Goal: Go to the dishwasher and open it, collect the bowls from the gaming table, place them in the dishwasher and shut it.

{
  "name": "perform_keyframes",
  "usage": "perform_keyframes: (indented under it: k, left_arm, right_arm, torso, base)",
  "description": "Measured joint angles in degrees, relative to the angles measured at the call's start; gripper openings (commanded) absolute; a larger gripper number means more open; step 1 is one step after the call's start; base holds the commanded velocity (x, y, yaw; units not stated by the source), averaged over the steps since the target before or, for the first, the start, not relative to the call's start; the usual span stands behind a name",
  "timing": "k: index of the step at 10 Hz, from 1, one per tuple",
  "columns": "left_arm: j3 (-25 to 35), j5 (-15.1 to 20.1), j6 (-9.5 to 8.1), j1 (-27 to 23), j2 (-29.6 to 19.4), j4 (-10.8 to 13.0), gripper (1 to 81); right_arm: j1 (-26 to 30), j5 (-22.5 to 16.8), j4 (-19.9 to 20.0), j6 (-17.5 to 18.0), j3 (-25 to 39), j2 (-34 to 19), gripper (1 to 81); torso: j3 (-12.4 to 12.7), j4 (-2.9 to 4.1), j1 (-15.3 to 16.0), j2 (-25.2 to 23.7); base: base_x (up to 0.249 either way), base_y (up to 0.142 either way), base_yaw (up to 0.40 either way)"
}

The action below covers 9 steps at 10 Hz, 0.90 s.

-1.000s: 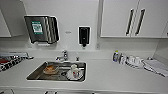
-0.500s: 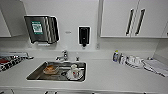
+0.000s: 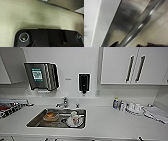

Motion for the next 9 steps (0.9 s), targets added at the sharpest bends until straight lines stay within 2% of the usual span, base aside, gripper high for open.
perform_keyframes:
  k: [4, 9]
  left_arm:
    - [0.00, 0.02, 0.00, 0.02, -0.06, 0.00, 81.1]
    - [0.00, 0.00, -0.02, 0.05, -0.30, 0.00, 81.1]
  right_arm:
    - [-0.06, -0.94, 0.33, 0.22, -3.24, 1.46, 81.1]
    - [-0.74, -1.07, 1.11, 0.24, -12.11, 6.69, 81.1]
  torso:
    - [0.00, 0.00, 0.02, 0.00]
    - [-0.02, 0.00, 0.02, 0.00]
  base:
    - [0.000, 0.000, 0.000]
    - [0.000, 0.000, 0.000]
